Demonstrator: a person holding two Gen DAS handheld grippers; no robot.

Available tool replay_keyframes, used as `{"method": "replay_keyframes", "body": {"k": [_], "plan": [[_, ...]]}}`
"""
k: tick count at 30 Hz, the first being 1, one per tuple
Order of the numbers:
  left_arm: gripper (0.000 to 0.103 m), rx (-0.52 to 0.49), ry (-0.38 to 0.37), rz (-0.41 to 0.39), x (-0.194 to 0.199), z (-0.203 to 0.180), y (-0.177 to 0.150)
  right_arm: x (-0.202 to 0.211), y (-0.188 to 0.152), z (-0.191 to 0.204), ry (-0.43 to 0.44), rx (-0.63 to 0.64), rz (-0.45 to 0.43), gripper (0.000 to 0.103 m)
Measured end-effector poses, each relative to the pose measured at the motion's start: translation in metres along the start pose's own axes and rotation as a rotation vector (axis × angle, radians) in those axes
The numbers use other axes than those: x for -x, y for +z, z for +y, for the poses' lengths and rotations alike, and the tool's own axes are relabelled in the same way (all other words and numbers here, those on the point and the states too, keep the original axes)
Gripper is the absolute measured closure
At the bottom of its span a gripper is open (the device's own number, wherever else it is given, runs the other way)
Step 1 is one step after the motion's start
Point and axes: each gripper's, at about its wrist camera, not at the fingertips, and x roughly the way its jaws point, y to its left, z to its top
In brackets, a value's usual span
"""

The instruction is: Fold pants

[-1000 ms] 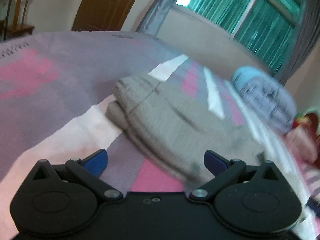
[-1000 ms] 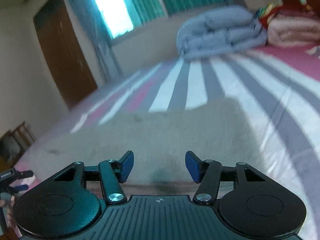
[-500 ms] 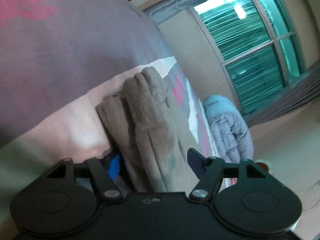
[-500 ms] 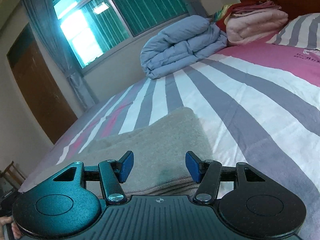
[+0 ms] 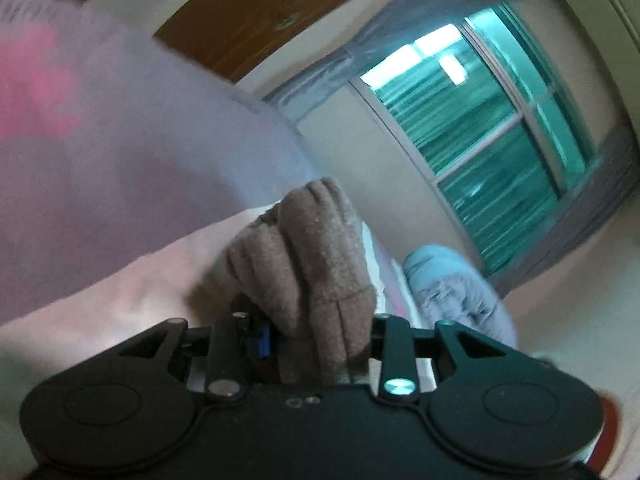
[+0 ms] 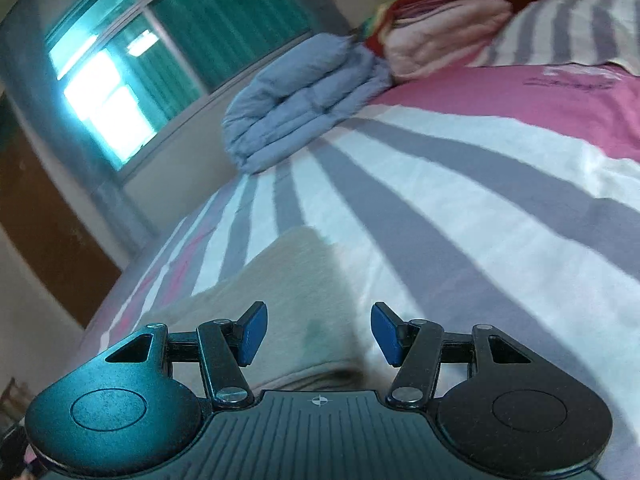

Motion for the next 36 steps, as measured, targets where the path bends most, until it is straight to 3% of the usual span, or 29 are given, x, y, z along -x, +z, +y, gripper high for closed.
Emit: {"method": "replay_keyframes", "body": {"k": [4,9,15,20,24,28,36], "plan": [[0.081,-0.165,-0.033,0.032,0.004,-0.073,0.007,0.012,0.008,-0.018,-0.047,-0.081,-0.027,0.045],[0.081,-0.46,-0.043,0.057,0.002,-0.17,-0.019,0.032,0.018,-0.037,-0.072,-0.165,-0.075,0.045],[0.082,-0.756,-0.053,0.111,-0.016,-0.259,-0.087,0.051,0.03,-0.067,-0.1,-0.227,-0.082,0.045],[0.082,-0.945,-0.127,0.178,-0.043,-0.319,-0.17,0.06,0.035,-0.091,-0.114,-0.342,-0.097,0.045],[0.082,-1.138,-0.169,0.255,-0.059,-0.342,-0.251,0.065,0.035,-0.104,-0.106,-0.426,-0.11,0.045],[0.082,-1.27,-0.153,0.307,-0.076,-0.345,-0.315,0.067,0.038,-0.114,-0.093,-0.459,-0.109,0.045],[0.082,-1.492,-0.083,0.205,-0.067,-0.341,-0.372,0.067,0.04,-0.122,-0.083,-0.502,-0.119,0.045]]}}
